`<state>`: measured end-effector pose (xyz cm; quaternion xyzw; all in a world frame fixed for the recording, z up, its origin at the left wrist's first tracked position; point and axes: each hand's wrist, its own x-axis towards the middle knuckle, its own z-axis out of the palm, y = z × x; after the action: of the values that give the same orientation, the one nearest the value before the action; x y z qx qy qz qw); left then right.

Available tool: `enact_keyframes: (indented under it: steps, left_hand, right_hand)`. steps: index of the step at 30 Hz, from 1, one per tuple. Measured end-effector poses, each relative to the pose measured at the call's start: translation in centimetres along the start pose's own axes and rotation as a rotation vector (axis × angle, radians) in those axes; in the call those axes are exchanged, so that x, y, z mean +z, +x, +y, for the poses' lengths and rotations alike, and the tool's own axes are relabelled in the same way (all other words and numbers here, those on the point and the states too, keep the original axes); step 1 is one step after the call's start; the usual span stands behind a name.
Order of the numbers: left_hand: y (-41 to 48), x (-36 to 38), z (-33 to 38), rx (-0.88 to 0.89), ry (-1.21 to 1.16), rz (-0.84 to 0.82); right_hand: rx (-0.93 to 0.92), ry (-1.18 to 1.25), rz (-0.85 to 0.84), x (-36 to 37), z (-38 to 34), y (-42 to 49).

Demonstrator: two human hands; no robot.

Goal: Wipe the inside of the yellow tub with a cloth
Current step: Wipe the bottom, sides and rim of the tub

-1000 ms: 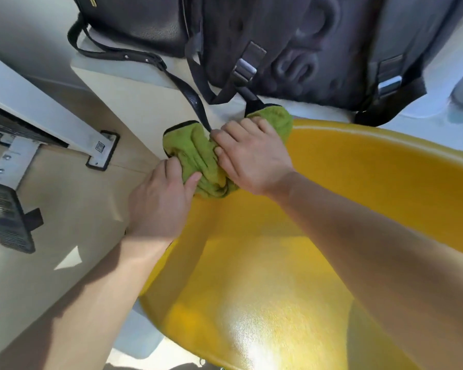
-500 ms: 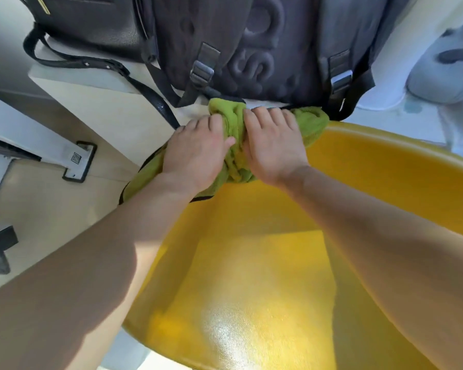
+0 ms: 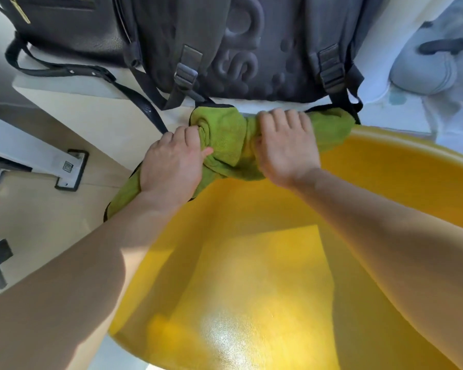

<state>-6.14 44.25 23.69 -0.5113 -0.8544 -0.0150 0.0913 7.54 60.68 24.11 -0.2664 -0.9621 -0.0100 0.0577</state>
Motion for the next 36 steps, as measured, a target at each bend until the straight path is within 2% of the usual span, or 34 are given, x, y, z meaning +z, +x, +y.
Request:
enact_keyframes:
  steps: [3,6,8,12,15,18,23,30,34,36]
  left_hand:
    - [-0.2,0.0,-0.1,-0.03,0.017,-0.005]
    - [-0.4,0.2,-0.6,-0.013,0.024,0.02]
    - [-0.5,0.3,-0.8,-0.004,0.025,0.036]
    - [-0.5,0.4,-0.6,-0.002,0.03,0.036]
    - [-0.4,0.3,-0.6,-0.017,0.037,0.023]
    - [-0.3,0.1,-0.1,-0.027,0.035,-0.006]
    - [1.8,-0.7,2.2,-0.033,0.023,-0.06]
    - [8.5,-0.4,12.6,0.233,-0.03,-0.072]
    - [8.1,0.6,10.8,0.336,-0.014,0.009]
    - [7.9,0.5,9.8,0.316,-0.025,-0.017]
  right_hand:
    - [-0.203,0.151,-0.056,0.1,-5.6,2.2]
    - [-0.285,0.092,-0.074,0.0,-3.7,1.9]
    - [-0.261,0.012,-0.073,-0.2,1.2,0.8]
    - [-0.089,-0.064,-0.086,-1.0,10.5,-2.6]
    - [0.024,-0.071,-0.05,-0.9,12.2,-4.0]
    - [0.141,-0.074,-0.014,-0.2,10.5,-3.6]
    - [0.127,-0.088,0.006,0.2,10.0,-3.5]
    - [0.139,-0.086,0.027,0.2,9.9,-3.6]
    - [0.048,-0.065,0.016,0.0,10.7,-3.9]
    - [-0.002,-0.039,-0.024,-0.7,12.7,-4.7]
